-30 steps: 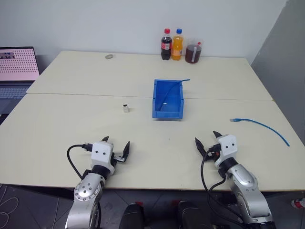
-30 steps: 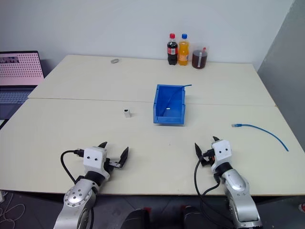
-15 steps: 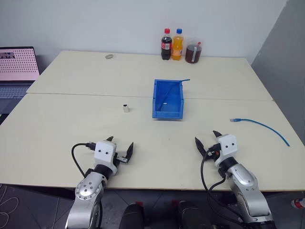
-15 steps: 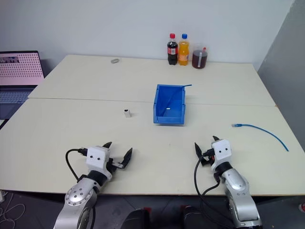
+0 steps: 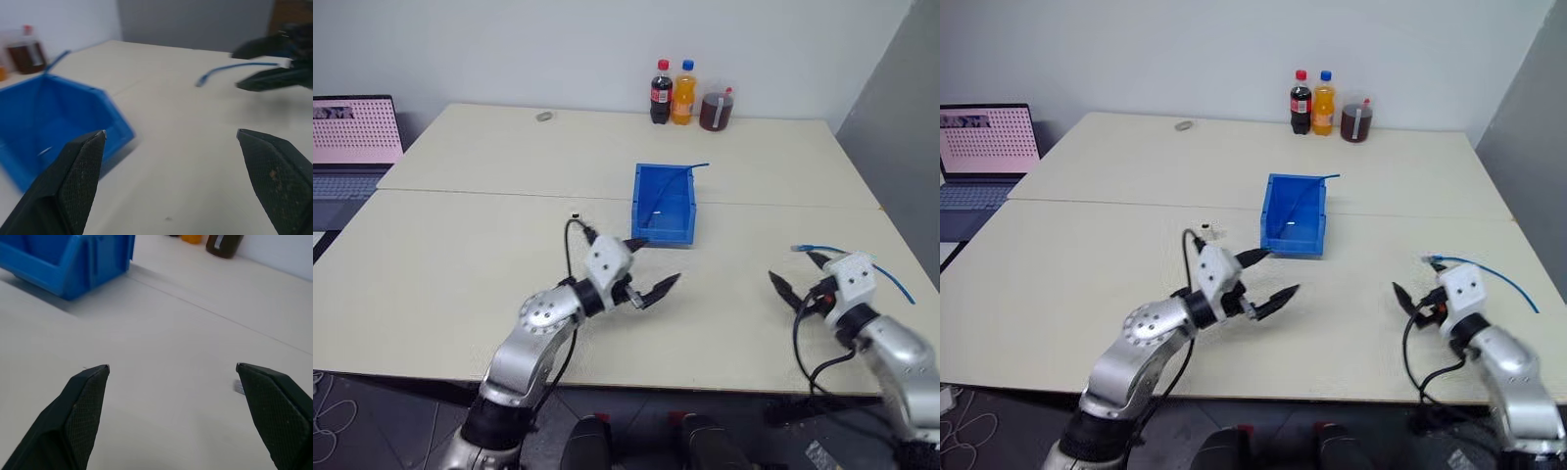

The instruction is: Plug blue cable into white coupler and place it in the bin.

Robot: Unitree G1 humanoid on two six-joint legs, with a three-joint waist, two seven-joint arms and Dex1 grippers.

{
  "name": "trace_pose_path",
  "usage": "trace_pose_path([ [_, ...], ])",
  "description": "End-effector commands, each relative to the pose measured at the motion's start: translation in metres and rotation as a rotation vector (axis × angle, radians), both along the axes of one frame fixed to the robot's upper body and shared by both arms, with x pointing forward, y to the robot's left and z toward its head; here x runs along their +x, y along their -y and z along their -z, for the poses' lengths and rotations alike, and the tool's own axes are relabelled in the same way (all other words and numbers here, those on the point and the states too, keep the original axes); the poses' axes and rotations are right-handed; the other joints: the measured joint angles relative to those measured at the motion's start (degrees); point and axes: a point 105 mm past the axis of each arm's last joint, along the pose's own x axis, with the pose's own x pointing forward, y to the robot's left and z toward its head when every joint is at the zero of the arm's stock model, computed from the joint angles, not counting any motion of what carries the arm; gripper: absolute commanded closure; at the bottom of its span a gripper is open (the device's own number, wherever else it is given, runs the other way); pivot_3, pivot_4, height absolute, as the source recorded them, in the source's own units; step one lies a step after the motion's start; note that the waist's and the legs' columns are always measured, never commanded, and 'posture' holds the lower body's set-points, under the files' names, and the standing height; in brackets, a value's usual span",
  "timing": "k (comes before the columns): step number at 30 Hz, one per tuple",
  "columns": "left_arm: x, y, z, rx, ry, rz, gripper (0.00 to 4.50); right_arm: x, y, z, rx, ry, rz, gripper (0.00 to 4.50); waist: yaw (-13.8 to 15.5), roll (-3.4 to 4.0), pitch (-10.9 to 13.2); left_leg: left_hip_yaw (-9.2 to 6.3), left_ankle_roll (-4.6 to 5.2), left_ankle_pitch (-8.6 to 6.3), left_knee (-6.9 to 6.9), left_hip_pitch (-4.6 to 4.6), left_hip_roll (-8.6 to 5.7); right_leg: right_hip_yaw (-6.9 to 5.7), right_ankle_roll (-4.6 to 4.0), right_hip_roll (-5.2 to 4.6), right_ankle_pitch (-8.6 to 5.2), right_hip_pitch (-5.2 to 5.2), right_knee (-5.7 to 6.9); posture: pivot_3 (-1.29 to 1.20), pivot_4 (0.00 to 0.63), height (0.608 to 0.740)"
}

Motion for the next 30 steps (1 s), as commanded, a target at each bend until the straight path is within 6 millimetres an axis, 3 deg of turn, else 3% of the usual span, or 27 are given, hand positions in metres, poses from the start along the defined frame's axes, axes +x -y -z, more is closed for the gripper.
trace_pose_path([
  [1,-0.003,0.015,-0.003,0.030,0.009,0.086,0.00,0.020,0.042,-0.014,-0.038,-0.076,0.034,0.09,-0.24,0.04,0.01,-0.01,0.00,0.00,-0.01,0.01,0.00,-0.01,-0.01,0.00,0.00,0.02,0.00,0.00,0.150,0.740],
  [7,0.000,0.020,-0.003,0.041,0.006,0.107,0.00,0.049,0.076,-0.004,-0.116,-0.274,0.061,0.09,-0.91,0.17,0.08,-0.12,0.03,-0.02,-0.14,0.02,0.01,-0.04,-0.26,0.10,-0.01,0.06,-0.14,0.00,0.150,0.740],
  [14,-0.003,0.019,-0.002,0.063,0.008,0.132,0.00,0.073,0.074,-0.010,-0.183,-0.358,0.046,0.09,-0.95,0.31,0.16,0.03,0.02,-0.01,-0.14,-0.01,-0.02,0.03,-0.33,-0.01,0.05,0.05,-0.23,0.00,0.150,0.740],
  [19,-0.005,0.017,-0.001,0.078,0.012,0.141,0.00,0.071,0.071,0.000,-0.201,-0.484,0.038,0.09,-0.94,0.31,0.16,0.04,0.02,-0.01,-0.12,-0.01,-0.03,0.02,-0.32,-0.05,0.04,0.07,-0.23,0.00,0.150,0.740],
  [26,-0.006,0.012,-0.002,0.099,0.022,0.130,0.00,0.072,0.064,0.002,-0.150,-0.536,0.028,1.51,-0.91,0.34,0.17,0.07,0.01,-0.01,-0.10,-0.03,-0.07,0.00,-0.31,-0.13,0.04,0.07,-0.22,0.00,0.150,0.740],
  [27,-0.006,0.012,-0.001,0.100,0.023,0.127,0.00,0.071,0.061,0.003,-0.144,-0.546,0.009,1.49,-0.91,0.34,0.17,0.06,0.01,-0.01,-0.10,-0.03,-0.07,-0.02,-0.31,-0.12,0.04,0.08,-0.22,0.00,0.150,0.740],
  [30,-0.006,0.011,0.000,0.105,0.024,0.125,0.00,0.069,0.055,0.006,-0.127,-0.568,-0.034,2.34,-0.98,0.35,0.17,0.05,0.01,-0.01,-0.11,-0.02,-0.06,-0.03,-0.30,-0.12,0.04,0.07,-0.21,0.00,0.150,0.740],
])
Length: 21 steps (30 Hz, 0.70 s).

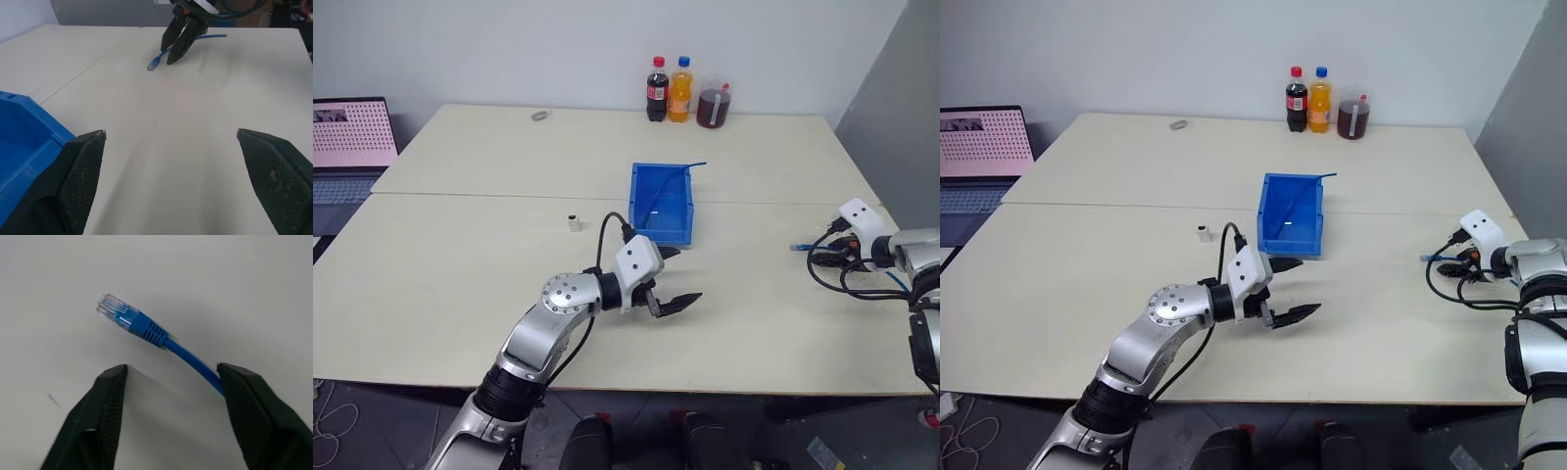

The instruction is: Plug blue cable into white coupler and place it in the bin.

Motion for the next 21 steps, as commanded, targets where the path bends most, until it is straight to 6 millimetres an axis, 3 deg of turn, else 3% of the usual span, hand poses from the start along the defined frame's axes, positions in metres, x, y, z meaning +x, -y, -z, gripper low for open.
trace_pose_path([
  [1,-0.004,0.002,-0.008,-0.005,0.044,0.020,0.00,-0.001,-0.006,-0.006,0.031,-0.015,-0.048,2.56,0.00,0.00,0.00,0.00,0.00,0.00,0.00,0.00,0.00,-0.01,0.00,0.00,0.00,0.00,0.00,0.00,0.150,0.740],
  [8,-0.004,0.004,-0.006,0.000,0.046,0.037,0.00,-0.004,-0.016,-0.007,0.069,-0.043,-0.126,4.46,0.00,0.00,0.00,-0.01,0.00,0.00,0.00,0.00,0.00,-0.02,0.00,0.00,0.00,0.00,0.00,0.00,0.150,0.740],
  [13,-0.006,0.006,-0.006,-0.008,0.039,0.048,0.00,-0.002,-0.024,-0.016,0.027,-0.005,-0.230,4.46,0.00,0.02,0.01,0.00,0.00,0.00,0.00,0.00,0.00,-0.01,0.00,0.00,0.00,0.00,0.01,0.00,0.150,0.740],
  [16,-0.015,0.001,-0.005,-0.022,0.001,0.062,0.00,-0.003,-0.037,-0.027,-0.006,0.020,-0.380,4.46,-0.10,0.05,0.02,0.00,0.00,0.00,0.00,0.00,0.00,-0.01,0.00,0.00,0.00,0.00,0.01,0.00,0.150,0.740],
  [18,-0.026,-0.005,-0.003,-0.030,-0.048,0.080,0.00,-0.007,-0.048,-0.034,-0.044,0.033,-0.505,4.46,-0.16,0.06,0.02,0.00,0.00,0.00,0.00,0.00,0.01,-0.01,0.00,0.00,0.00,-0.01,0.01,0.00,0.150,0.740],
  [21,-0.054,-0.028,0.005,-0.012,-0.171,0.126,0.00,-0.018,-0.082,-0.045,-0.053,0.066,-0.731,4.46,-0.31,0.10,0.04,-0.07,-0.01,-0.01,-0.03,-0.01,0.05,-0.04,0.00,0.02,0.00,-0.03,0.03,0.00,0.150,0.740],
])
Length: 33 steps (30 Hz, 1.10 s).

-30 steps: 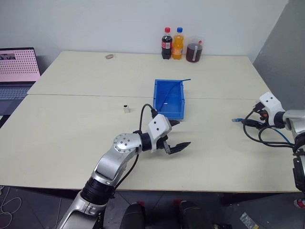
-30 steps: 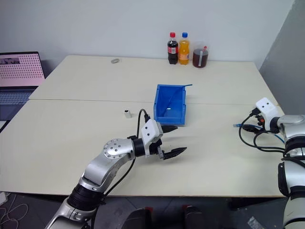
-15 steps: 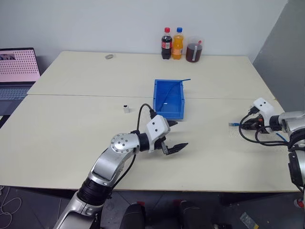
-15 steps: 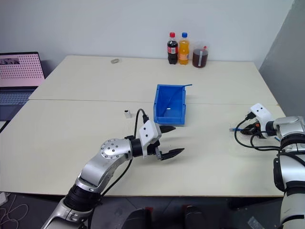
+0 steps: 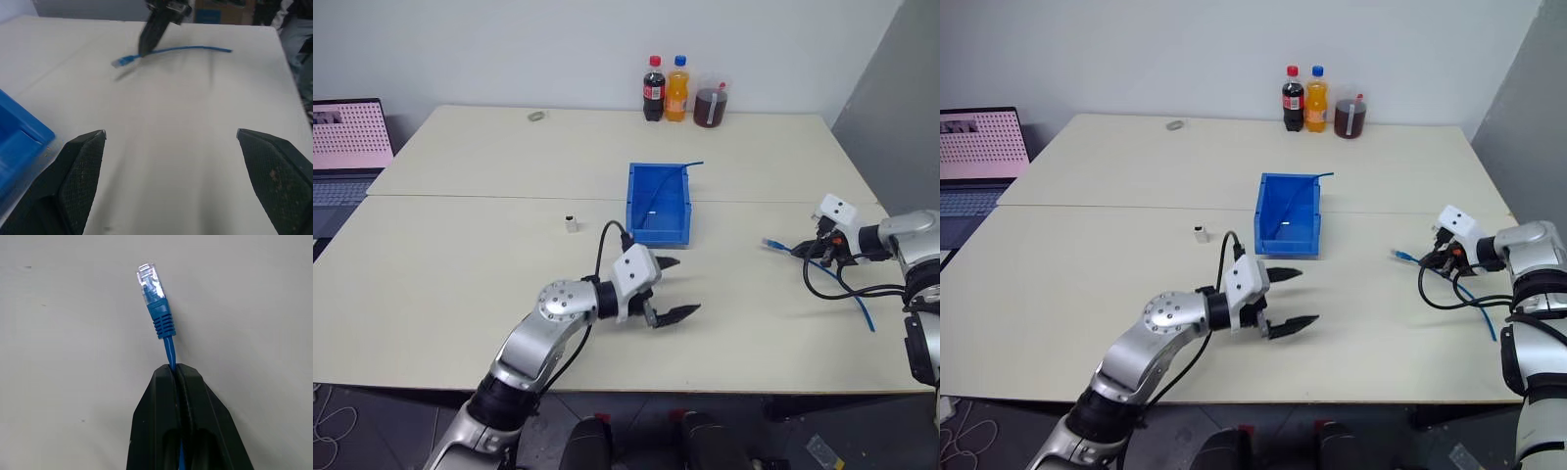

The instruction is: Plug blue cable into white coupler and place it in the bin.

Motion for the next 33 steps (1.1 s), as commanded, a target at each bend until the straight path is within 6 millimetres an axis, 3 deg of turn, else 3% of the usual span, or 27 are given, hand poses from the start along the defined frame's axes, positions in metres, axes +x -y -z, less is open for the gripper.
trace_pose_path([
  [1,-0.033,-0.026,-0.005,0.007,-0.084,0.064,0.00,-0.016,-0.040,-0.022,-0.028,0.065,-0.288,4.46,-0.08,0.05,0.03,-0.04,0.00,0.00,-0.03,0.00,-0.01,-0.02,-0.01,0.00,-0.01,0.01,0.03,0.00,0.150,0.740],
  [4,-0.038,-0.057,0.008,0.069,-0.125,-0.001,0.00,-0.030,-0.080,-0.017,-0.021,0.088,-0.439,4.46,0.06,0.09,0.05,-0.14,0.00,0.00,-0.07,0.01,0.01,-0.13,-0.06,-0.01,-0.05,-0.01,0.07,0.00,0.150,0.740],
  [7,-0.025,-0.092,0.013,0.074,-0.140,-0.153,0.00,-0.040,-0.130,-0.007,0.021,0.121,-0.543,4.46,0.11,0.09,0.06,-0.15,0.00,0.00,-0.04,0.02,0.01,-0.17,-0.01,-0.05,-0.10,0.00,0.12,0.00,0.150,0.740],
  [14,0.002,-0.146,0.016,0.141,-0.060,-0.349,0.00,-0.039,-0.209,0.012,0.095,0.127,-0.596,4.46,0.43,0.04,0.12,-0.09,-0.01,0.02,0.13,0.05,-0.01,-0.22,0.17,-0.14,-0.22,-0.09,0.36,0.00,0.150,0.740],
  [21,0.009,-0.162,0.021,0.173,-0.027,-0.376,0.00,-0.029,-0.222,0.021,0.087,0.096,-0.547,4.46,1.27,0.01,0.15,0.05,-0.03,0.00,0.09,0.02,-0.05,-0.23,-0.09,-0.24,-0.18,-0.14,0.41,0.00,0.150,0.740],
  [29,0.022,-0.163,0.029,0.187,-0.008,-0.360,0.00,-0.034,-0.223,0.016,0.136,0.075,-0.529,2.78,1.25,0.01,0.16,0.01,-0.02,0.00,0.04,0.02,-0.02,-0.27,-0.17,-0.17,-0.24,-0.21,0.57,0.00,0.150,0.740],
  [33,0.035,-0.151,0.031,0.189,0.018,-0.315,0.00,-0.040,-0.222,0.010,0.173,0.074,-0.521,1.82,1.41,0.00,0.16,0.01,-0.02,0.00,0.05,0.02,-0.04,-0.28,-0.17,-0.16,-0.24,-0.21,0.61,0.00,0.150,0.740],
])
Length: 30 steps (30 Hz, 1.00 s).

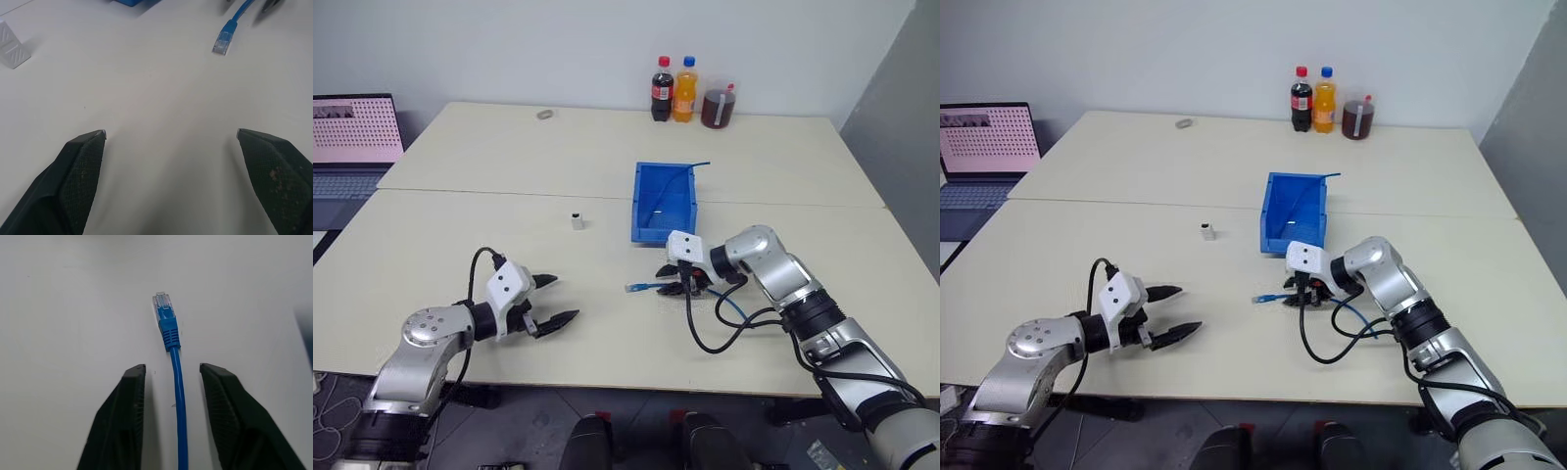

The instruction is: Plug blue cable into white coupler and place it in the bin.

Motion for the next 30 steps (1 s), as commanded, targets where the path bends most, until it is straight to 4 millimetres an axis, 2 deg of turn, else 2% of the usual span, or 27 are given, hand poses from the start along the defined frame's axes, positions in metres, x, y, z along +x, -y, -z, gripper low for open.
trace_pose_path([
  [1,0.010,0.015,-0.002,0.009,0.041,0.065,0.00,-0.010,-0.002,-0.022,0.089,0.005,-0.014,1.67,0.17,-0.01,0.00,0.00,0.00,0.00,0.01,0.00,0.01,0.00,0.00,0.02,0.00,0.00,0.00,0.00,0.150,0.740],
  [3,0.018,0.028,-0.001,0.016,0.048,0.108,0.00,-0.027,0.002,-0.035,0.176,-0.037,-0.001,1.25,0.57,-0.01,0.00,-0.01,0.00,0.00,0.01,-0.03,0.01,0.00,0.01,0.02,0.00,0.00,0.00,0.00,0.150,0.740],
  [6,0.022,0.044,0.001,0.033,0.052,0.173,0.00,-0.048,0.011,-0.041,0.265,-0.087,0.067,0.62,0.72,-0.03,-0.01,-0.14,0.00,0.00,0.04,-0.14,-0.03,-0.10,0.02,0.02,-0.01,0.00,0.01,0.00,0.150,0.740],
  [10,0.029,0.061,0.002,0.044,0.057,0.219,0.00,-0.067,0.024,-0.039,0.339,-0.149,0.208,0.62,0.54,-0.05,-0.02,-0.19,-0.01,-0.01,0.03,-0.17,-0.03,-0.12,0.02,0.02,-0.01,0.00,-0.01,0.00,0.150,0.740],
  [17,0.035,0.089,0.006,0.076,0.023,0.318,0.00,-0.075,0.043,-0.028,0.390,-0.169,0.448,0.62,-0.33,-0.08,-0.03,-0.34,-0.01,0.00,0.07,-0.13,0.03,-0.12,0.29,0.19,-0.18,0.02,0.06,0.00,0.150,0.740],
  [22,0.039,0.094,0.012,0.135,-0.004,0.356,0.00,-0.080,0.045,-0.024,0.395,-0.168,0.503,0.62,-0.32,-0.09,-0.04,-0.30,0.00,0.00,0.09,-0.14,0.01,-0.05,0.31,0.18,-0.19,0.02,0.04,0.00,0.150,0.740],
  [26,0.040,0.095,0.016,0.163,-0.027,0.370,0.64,-0.081,0.046,-0.024,0.404,-0.165,0.524,0.55,-0.38,-0.09,-0.05,-0.31,0.00,0.00,0.08,-0.13,0.01,-0.06,0.32,0.18,-0.19,0.03,0.04,0.00,0.150,0.740],
  [30,0.036,0.096,0.021,0.183,-0.057,0.394,1.63,-0.082,0.045,-0.026,0.420,-0.162,0.529,0.55,-0.39,-0.11,-0.06,-0.32,0.00,0.00,0.09,-0.13,0.01,-0.07,0.32,0.18,-0.20,0.05,0.04,0.00,0.150,0.740],
])
